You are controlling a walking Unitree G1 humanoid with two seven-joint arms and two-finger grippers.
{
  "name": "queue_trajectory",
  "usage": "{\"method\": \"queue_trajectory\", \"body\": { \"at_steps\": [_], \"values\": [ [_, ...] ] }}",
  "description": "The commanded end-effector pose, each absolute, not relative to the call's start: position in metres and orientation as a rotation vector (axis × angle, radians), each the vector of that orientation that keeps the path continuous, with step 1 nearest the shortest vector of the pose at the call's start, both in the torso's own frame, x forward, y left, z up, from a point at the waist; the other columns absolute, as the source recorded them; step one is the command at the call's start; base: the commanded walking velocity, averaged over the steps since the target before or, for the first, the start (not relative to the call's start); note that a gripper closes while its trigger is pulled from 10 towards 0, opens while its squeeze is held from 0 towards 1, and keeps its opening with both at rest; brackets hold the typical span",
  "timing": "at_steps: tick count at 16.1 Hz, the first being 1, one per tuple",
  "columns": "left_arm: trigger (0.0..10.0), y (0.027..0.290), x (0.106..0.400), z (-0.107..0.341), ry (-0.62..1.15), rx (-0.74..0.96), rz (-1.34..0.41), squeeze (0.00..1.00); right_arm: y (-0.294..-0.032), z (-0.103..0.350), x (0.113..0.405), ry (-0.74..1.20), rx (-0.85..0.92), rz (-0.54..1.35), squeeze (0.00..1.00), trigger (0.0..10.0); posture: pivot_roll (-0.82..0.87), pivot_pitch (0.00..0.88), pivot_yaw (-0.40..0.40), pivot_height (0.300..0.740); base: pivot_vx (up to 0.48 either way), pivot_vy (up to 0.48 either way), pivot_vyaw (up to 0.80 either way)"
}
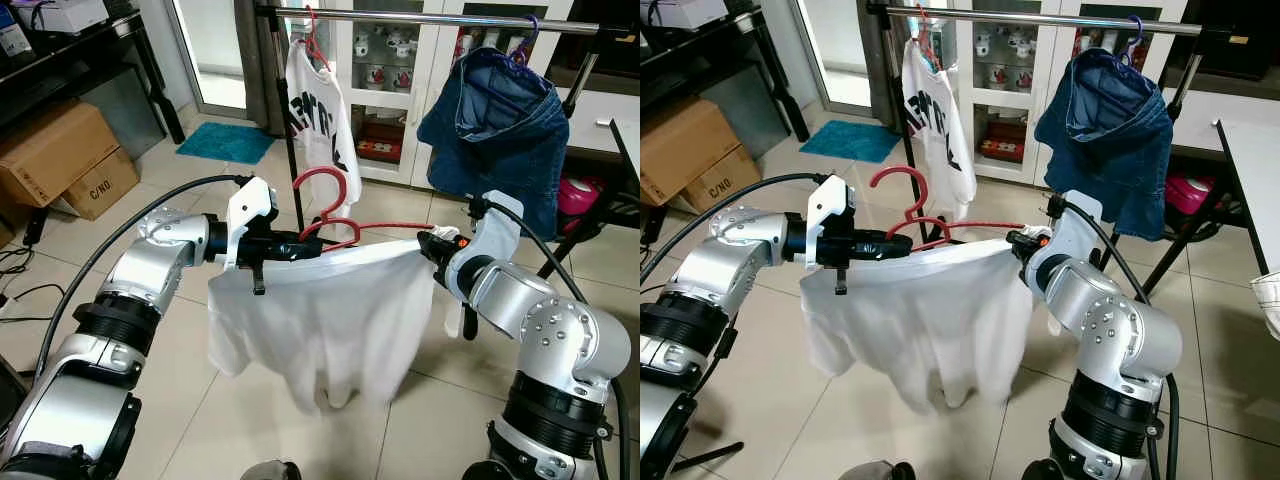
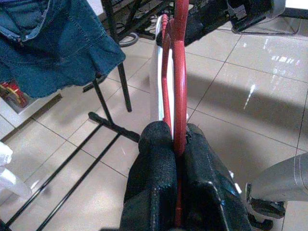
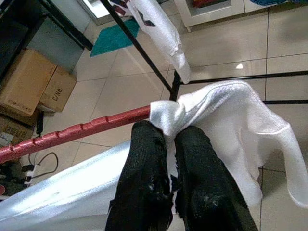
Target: Hang hanger
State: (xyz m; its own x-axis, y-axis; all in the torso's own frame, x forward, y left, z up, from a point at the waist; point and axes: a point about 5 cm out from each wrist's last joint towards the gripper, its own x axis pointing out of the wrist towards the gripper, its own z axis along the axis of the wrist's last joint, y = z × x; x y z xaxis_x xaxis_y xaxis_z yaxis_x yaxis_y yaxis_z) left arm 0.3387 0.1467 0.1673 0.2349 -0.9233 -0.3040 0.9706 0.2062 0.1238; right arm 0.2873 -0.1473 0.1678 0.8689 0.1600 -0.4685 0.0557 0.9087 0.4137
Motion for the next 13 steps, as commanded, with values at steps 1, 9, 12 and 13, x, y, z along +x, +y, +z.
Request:
{"method": "queue_trajectory", "body": {
  "at_steps": [1,9,12,13],
  "values": [
    [0.0,0.155,0.34,0.173,0.168,0.33,-1.3,0.0,-0.145,0.174,0.289,0.491,0.437,0.07,0.0,0.0,-0.13,0.0,0.124,0.74,0.0,0.0,0.0],
    [0.0,0.162,0.342,0.164,0.215,0.421,-1.258,0.0,-0.144,0.18,0.289,0.466,0.444,0.098,0.0,0.0,-0.14,0.0,0.122,0.74,0.0,0.0,0.0],
    [0.0,0.164,0.343,0.16,0.238,0.457,-1.243,0.0,-0.141,0.187,0.29,0.421,0.465,0.146,0.0,0.0,-0.14,0.0,0.124,0.74,0.0,0.0,0.0],
    [0.0,0.165,0.344,0.158,0.245,0.461,-1.223,0.0,-0.138,0.191,0.289,0.408,0.464,0.185,0.0,0.0,-0.14,0.0,0.126,0.74,0.0,0.0,0.0]
  ]
}}
